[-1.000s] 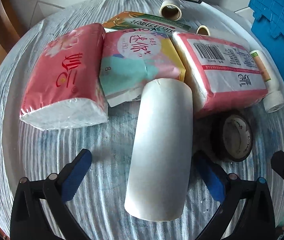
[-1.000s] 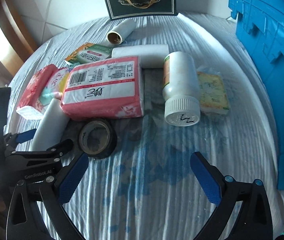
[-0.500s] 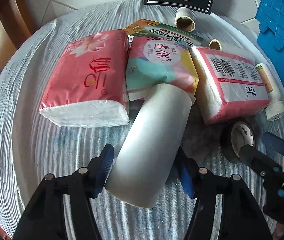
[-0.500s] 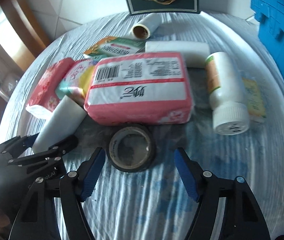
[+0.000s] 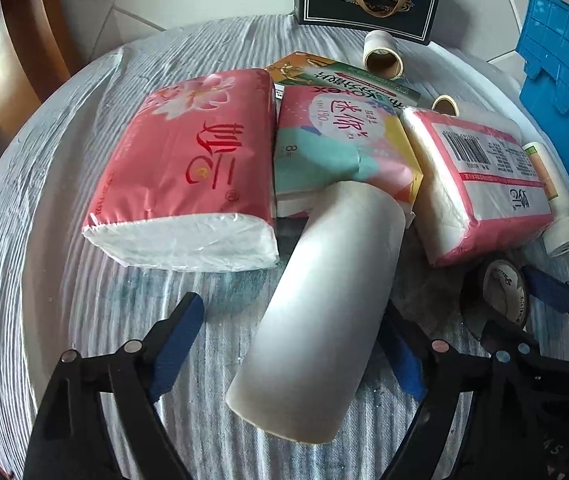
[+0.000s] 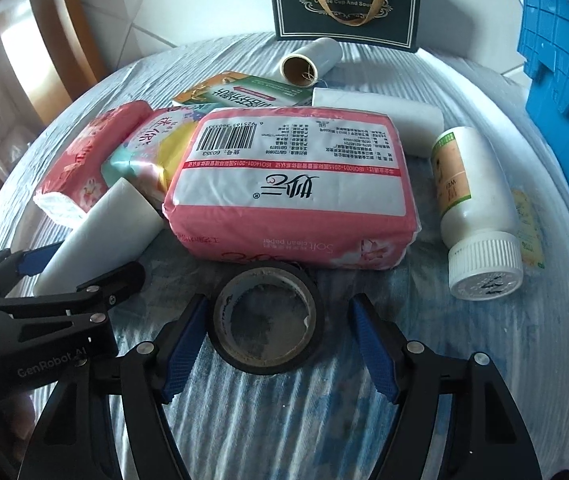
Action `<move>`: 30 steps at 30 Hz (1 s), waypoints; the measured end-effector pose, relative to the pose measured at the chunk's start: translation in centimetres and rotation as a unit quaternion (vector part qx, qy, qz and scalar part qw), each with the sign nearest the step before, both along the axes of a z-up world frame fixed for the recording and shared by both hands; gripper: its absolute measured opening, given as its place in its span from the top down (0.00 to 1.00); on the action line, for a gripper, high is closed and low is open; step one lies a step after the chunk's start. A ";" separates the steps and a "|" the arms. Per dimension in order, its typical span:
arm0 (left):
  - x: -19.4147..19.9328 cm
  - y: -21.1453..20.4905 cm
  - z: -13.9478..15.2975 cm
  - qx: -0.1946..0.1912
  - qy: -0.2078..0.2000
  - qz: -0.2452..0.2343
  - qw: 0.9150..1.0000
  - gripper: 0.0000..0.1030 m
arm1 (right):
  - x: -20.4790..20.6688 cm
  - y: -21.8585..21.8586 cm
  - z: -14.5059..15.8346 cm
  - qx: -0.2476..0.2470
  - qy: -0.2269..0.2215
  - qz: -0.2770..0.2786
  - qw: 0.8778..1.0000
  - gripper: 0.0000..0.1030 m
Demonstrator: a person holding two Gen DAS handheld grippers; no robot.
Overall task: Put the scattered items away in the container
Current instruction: 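Grasp the white paper roll with the left tool while the right tool grasps the black tape roll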
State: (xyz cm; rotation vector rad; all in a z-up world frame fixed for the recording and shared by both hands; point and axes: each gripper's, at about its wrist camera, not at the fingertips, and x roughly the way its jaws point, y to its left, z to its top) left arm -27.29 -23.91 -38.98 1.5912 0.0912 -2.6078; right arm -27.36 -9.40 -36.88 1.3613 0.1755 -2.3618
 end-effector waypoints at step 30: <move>3.4 2.5 5.2 -0.008 0.053 0.050 0.997 0.56 | 1.8 1.2 5.1 -0.014 0.071 0.006 0.997 0.45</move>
